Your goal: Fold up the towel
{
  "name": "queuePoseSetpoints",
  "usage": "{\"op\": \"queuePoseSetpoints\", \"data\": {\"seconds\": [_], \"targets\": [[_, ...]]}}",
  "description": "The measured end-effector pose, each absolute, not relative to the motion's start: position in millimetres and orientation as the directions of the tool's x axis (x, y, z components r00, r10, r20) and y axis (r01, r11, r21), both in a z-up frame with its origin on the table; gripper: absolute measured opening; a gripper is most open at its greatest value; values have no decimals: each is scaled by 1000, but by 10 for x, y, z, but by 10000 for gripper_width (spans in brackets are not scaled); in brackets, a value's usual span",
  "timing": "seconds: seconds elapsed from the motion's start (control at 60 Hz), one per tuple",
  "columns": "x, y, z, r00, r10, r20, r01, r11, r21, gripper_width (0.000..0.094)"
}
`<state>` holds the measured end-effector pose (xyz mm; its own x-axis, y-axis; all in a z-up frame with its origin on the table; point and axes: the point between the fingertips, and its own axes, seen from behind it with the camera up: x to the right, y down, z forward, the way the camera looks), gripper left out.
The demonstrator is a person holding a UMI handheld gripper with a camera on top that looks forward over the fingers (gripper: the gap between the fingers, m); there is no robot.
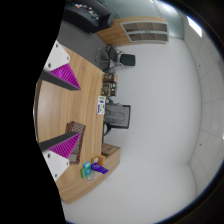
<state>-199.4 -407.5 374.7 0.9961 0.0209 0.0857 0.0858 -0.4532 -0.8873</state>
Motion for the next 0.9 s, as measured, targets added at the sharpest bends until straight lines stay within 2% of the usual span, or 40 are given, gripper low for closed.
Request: {"op": "queuePoseSetpoints", "data": {"seconds": [0.133, 0.383, 0.9], "targets": [[-1971, -4044, 3535, 998, 20, 61, 63, -496, -866, 858], [-1663, -3568, 2614, 1000, -11, 23, 12, -605, -796, 856], [-779, -1177, 572, 993, -120, -21, -98, -690, -717, 859]]}}
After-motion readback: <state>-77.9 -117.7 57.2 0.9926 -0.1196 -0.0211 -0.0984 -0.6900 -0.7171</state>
